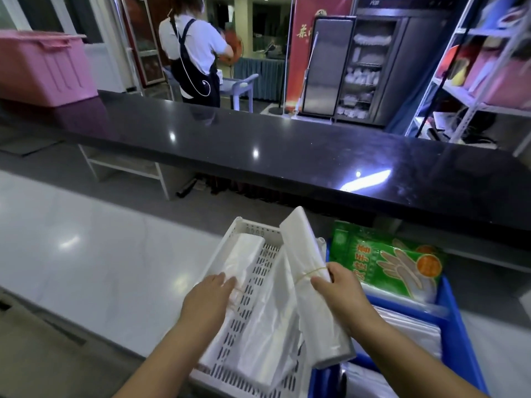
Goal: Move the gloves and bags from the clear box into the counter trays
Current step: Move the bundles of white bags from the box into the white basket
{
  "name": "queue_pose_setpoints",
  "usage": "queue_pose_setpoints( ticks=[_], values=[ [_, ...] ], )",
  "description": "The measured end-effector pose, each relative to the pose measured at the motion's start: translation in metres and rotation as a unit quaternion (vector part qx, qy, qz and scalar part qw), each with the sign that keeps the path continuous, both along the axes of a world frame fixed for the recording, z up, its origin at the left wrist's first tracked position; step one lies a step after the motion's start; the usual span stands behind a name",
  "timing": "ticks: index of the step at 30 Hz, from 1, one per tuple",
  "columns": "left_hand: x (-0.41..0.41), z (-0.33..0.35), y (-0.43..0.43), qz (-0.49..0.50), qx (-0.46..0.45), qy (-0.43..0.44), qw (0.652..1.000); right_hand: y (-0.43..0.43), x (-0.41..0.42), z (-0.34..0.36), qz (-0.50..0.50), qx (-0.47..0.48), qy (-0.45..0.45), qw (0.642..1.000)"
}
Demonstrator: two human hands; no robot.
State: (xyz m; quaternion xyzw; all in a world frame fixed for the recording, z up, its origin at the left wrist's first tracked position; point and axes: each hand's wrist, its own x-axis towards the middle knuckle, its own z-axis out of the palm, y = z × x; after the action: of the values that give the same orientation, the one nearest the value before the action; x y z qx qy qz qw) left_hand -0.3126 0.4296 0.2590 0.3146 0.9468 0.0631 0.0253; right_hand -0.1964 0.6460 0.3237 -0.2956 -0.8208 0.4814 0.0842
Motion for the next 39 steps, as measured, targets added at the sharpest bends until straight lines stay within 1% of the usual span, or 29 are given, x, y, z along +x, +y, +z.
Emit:
queue_pose_setpoints(
  ticks=[2, 4, 6, 8, 10, 13, 17, 18, 20, 21, 22, 24, 25, 26, 27, 28, 29, 30, 31, 32, 33, 34, 36, 38, 39],
  values=[
    [0.000, 0.005, 0.001, 0.010, 0.013, 0.003, 1.000, -0.001, 0.000, 0.002, -0.010, 0.010, 0.005, 1.000],
    [0.007, 0.008, 0.013, -0.006, 0.044, -0.014, 0.999, -0.002, 0.001, 0.003, -0.024, 0.024, 0.011, 0.999],
    [0.022, 0.006, 0.026, -0.014, 0.076, -0.080, 0.994, -0.004, 0.003, 0.004, -0.038, 0.033, 0.016, 0.999],
    [0.035, 0.001, 0.037, -0.014, 0.083, -0.138, 0.987, -0.005, 0.006, 0.005, -0.045, 0.037, 0.020, 0.998],
    [0.043, -0.004, 0.042, -0.019, 0.075, -0.151, 0.985, -0.006, 0.009, 0.006, -0.049, 0.044, 0.025, 0.997],
    [0.052, -0.010, 0.047, -0.046, 0.096, -0.164, 0.981, -0.008, 0.012, 0.008, -0.052, 0.061, 0.029, 0.996],
    [0.051, -0.011, 0.041, -0.056, 0.121, -0.182, 0.974, -0.016, 0.008, 0.009, -0.048, 0.047, 0.033, 0.997],
    [0.047, -0.009, 0.038, -0.046, 0.134, -0.189, 0.972, -0.019, 0.005, 0.010, -0.048, 0.051, 0.032, 0.997],
    [0.040, 0.000, 0.031, -0.004, 0.201, -0.207, 0.957, -0.029, -0.003, 0.010, -0.047, 0.057, 0.033, 0.997],
    [0.038, 0.004, 0.027, 0.018, 0.256, -0.242, 0.936, -0.036, -0.008, 0.008, -0.045, 0.055, 0.034, 0.997],
    [0.036, 0.009, 0.024, 0.041, 0.318, -0.308, 0.896, -0.045, -0.013, 0.005, -0.042, 0.047, 0.036, 0.997],
    [0.037, 0.016, 0.021, 0.076, 0.423, -0.462, 0.776, -0.065, -0.021, -0.005, -0.038, 0.010, 0.049, 0.998],
    [0.035, 0.017, 0.018, 0.091, 0.455, -0.504, 0.728, -0.074, -0.025, -0.009, -0.038, -0.012, 0.055, 0.998],
    [0.033, 0.017, 0.015, 0.111, 0.477, -0.509, 0.708, -0.081, -0.029, -0.014, -0.040, -0.029, 0.058, 0.997],
    [0.030, 0.016, 0.011, 0.134, 0.498, -0.497, 0.697, -0.085, -0.032, -0.018, -0.041, -0.042, 0.055, 0.997],
    [0.025, 0.017, 0.005, 0.157, 0.510, -0.470, 0.703, -0.088, -0.034, -0.022, -0.034, -0.051, 0.046, 0.997],
    [0.019, 0.016, -0.002, 0.173, 0.511, -0.437, 0.719, -0.088, -0.036, -0.027, -0.011, -0.046, 0.029, 0.998],
    [0.012, 0.015, -0.010, 0.181, 0.500, -0.403, 0.745, -0.087, -0.036, -0.034, 0.028, -0.014, -0.001, 1.000],
    [0.006, 0.015, -0.017, 0.183, 0.479, -0.372, 0.774, -0.085, -0.035, -0.040, 0.085, 0.063, -0.045, 0.993],
    [0.001, 0.015, -0.025, 0.177, 0.449, -0.342, 0.807, -0.083, -0.032, -0.045, 0.153, 0.170, -0.091, 0.969],
    [-0.001, 0.015, -0.030, 0.167, 0.416, -0.317, 0.836, -0.081, -0.030, -0.050, 0.223, 0.267, -0.117, 0.930],
    [-0.003, 0.013, -0.034, 0.157, 0.386, -0.298, 0.859, -0.080, -0.027, -0.056, 0.291, 0.336, -0.124, 0.887],
    [-0.002, 0.009, -0.037, 0.141, 0.331, -0.260, 0.896, -0.078, -0.023, -0.061, 0.375, 0.414, -0.099, 0.823],
    [-0.001, 0.007, -0.035, 0.125, 0.292, -0.234, 0.919, -0.078, -0.020, -0.059, 0.397, 0.476, -0.077, 0.781],
    [0.000, 0.006, -0.033, 0.119, 0.284, -0.231, 0.923, -0.077, -0.020, -0.057, 0.392, 0.503, -0.078, 0.766]
  ],
)
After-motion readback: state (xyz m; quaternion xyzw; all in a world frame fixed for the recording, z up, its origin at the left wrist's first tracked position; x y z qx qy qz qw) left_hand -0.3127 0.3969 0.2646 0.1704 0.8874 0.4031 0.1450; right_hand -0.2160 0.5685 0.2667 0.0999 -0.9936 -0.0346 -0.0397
